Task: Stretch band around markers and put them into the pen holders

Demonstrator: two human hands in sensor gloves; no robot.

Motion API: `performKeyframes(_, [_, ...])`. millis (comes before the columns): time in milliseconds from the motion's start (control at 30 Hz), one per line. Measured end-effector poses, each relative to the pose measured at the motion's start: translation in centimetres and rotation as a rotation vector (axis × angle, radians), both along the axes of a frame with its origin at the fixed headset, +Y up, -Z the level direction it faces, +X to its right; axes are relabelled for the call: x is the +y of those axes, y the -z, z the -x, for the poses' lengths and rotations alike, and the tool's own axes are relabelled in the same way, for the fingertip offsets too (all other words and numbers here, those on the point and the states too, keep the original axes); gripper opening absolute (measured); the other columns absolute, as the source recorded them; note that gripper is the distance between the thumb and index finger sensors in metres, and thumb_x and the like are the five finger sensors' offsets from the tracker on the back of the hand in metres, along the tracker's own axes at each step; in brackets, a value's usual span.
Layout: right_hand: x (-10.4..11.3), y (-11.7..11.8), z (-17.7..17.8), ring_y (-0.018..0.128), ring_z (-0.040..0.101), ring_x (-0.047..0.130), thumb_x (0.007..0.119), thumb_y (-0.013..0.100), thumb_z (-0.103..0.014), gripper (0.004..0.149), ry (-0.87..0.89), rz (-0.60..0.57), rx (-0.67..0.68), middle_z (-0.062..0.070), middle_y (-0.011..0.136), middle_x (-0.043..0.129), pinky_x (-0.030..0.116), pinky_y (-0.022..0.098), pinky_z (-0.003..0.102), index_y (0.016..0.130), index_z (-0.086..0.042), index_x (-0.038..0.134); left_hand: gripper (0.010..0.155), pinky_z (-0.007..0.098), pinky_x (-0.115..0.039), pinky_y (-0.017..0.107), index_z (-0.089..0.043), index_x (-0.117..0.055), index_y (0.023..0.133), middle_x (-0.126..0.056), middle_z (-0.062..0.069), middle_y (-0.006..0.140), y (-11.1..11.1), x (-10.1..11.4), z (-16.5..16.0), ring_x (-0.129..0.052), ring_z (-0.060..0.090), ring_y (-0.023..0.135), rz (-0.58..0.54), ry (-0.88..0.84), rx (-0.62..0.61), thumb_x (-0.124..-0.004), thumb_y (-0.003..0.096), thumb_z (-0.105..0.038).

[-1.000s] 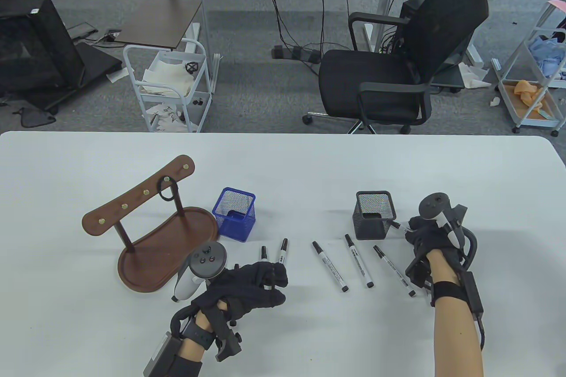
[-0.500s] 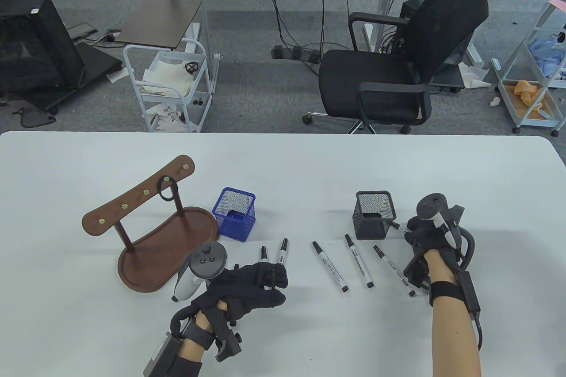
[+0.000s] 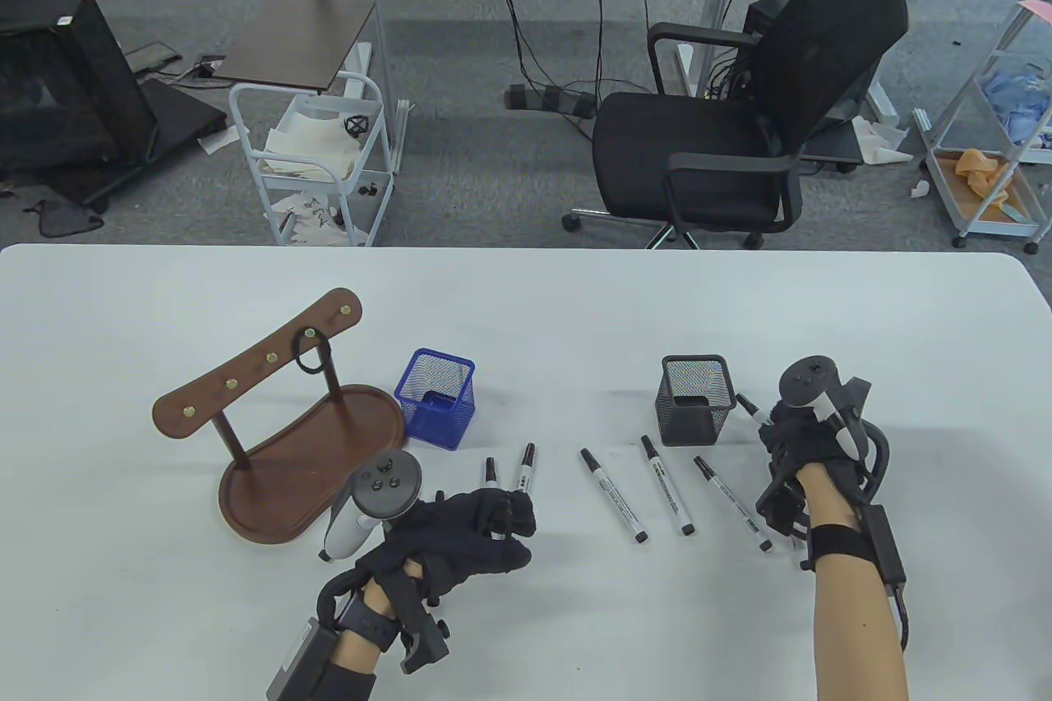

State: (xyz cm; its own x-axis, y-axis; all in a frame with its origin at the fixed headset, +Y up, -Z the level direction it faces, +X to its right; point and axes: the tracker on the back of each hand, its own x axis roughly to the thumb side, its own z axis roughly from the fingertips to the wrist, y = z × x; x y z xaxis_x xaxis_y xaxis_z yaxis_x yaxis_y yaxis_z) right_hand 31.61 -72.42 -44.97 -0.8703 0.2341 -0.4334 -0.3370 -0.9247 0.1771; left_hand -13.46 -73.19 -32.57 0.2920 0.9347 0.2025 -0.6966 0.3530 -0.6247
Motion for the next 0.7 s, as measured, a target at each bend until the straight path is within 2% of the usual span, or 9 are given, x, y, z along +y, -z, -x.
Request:
performKeyframes(233, [0.9,-1.6,-0.2,0.095,0.043,0.059,0.081,0.052,-0.033,0.049,0.037,-0.007,-0.001,0.018,0.11,0.06,0.045,0.075,0.064,0.094,-0.012,0.069,0.073,0.069,-0.056,0.073,-0.008,-0.063,0.108,-0.081,0.015,0.107,0.0,0.0,0.0,-0.067,0.048,0.102,-0.002,0.001,-0.002,-0.092,0.0514,-0.042])
performKeyframes(400, [1.1,-2.9,-0.6,0.083,0.039,0.075,0.081,0.052,-0.032,0.049,0.063,0.011,-0.006,0.019,0.1,0.073,0.058,0.069,0.063,0.094,-0.012,0.066,0.072,0.069,-0.056,0.073,-0.008,-0.063,0.108,-0.081,0.015,0.107,-0.1,0.0,-0.1,-0.066,0.048,0.103,-0.005,0.001,-0.008,-0.092,0.0516,-0.042])
performKeyframes(700, [1.6,-6.0,-1.9,0.074,0.035,0.094,0.086,0.05,-0.031,0.046,0.114,-0.01,-0.013,0.018,0.091,0.09,0.079,0.06,0.055,0.091,-0.014,0.073,0.072,0.068,-0.056,0.073,-0.008,-0.063,0.108,-0.081,0.015,0.107,-0.2,-0.1,-0.3,-0.067,0.048,0.102,-0.004,0.005,-0.016,-0.092,0.0517,-0.042])
